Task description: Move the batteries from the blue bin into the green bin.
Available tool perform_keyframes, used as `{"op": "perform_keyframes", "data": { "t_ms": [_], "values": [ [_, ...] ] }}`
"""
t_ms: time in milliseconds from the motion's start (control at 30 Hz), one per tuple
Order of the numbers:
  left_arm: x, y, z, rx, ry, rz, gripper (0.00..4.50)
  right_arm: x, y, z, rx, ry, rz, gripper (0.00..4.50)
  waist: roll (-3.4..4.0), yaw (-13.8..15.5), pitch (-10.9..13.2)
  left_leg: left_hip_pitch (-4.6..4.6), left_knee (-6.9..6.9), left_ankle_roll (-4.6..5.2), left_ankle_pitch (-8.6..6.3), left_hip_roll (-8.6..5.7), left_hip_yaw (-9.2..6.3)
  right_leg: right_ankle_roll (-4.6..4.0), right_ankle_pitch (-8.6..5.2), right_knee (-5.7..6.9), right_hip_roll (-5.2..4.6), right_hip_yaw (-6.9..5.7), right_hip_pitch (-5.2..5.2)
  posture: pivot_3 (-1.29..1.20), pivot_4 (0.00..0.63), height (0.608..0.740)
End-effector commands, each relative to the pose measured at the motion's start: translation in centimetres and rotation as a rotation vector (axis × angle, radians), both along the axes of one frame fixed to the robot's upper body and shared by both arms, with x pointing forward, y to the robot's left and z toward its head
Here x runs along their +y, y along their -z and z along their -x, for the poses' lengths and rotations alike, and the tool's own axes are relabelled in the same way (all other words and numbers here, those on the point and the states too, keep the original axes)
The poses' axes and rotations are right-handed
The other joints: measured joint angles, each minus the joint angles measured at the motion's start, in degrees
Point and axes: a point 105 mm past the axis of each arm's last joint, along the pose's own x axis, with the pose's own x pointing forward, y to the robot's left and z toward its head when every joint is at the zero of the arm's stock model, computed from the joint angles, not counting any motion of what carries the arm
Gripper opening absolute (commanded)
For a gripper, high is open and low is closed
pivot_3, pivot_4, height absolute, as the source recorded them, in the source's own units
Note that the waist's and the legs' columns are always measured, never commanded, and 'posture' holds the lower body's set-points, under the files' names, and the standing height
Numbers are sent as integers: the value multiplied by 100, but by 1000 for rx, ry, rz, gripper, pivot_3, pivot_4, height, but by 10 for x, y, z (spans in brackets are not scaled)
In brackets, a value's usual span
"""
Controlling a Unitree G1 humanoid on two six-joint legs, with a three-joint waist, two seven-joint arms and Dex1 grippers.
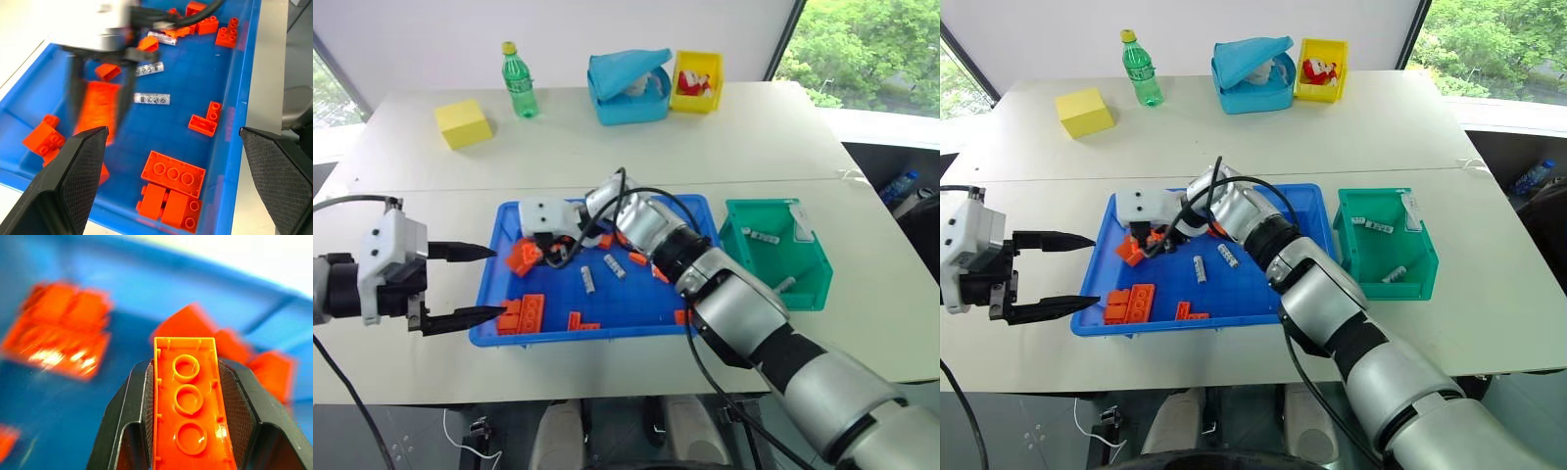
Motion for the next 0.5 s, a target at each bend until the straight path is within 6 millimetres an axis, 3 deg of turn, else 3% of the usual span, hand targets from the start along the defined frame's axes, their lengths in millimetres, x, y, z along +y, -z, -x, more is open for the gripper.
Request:
{"op": "perform_keyframes", "data": {
  "t_ms": [33,133,200,300,500],
  "values": [
    [-2,-5,-2,-35,11,-2,4500,15,-21,-3,-12,41,-97,2631,-2,9,0,0,0,0,0,0,0,0,0,-1,-1,0,0,0,150,736],
    [-4,-5,-4,-39,15,3,4500,16,-31,-6,-37,40,-121,4082,-5,12,2,-1,0,0,0,-1,0,-1,-1,-1,-5,-1,1,0,150,736],
    [-6,-5,-5,-41,22,7,4500,7,-37,-5,-11,4,-117,4082,-8,15,1,-1,0,0,0,-2,-2,-1,-1,-2,-6,-3,3,0,150,736],
    [-8,-4,-6,-40,31,9,4500,-21,-38,7,54,-133,-69,4082,-12,26,1,-3,0,0,0,-3,-5,0,0,-4,-5,-4,5,0,150,736],
    [-9,-3,-9,-38,43,6,4500,-80,-11,28,102,-276,35,4082,-16,32,0,-2,0,0,0,-4,-15,3,1,-9,-4,-15,15,0,150,736]
  ]
}}
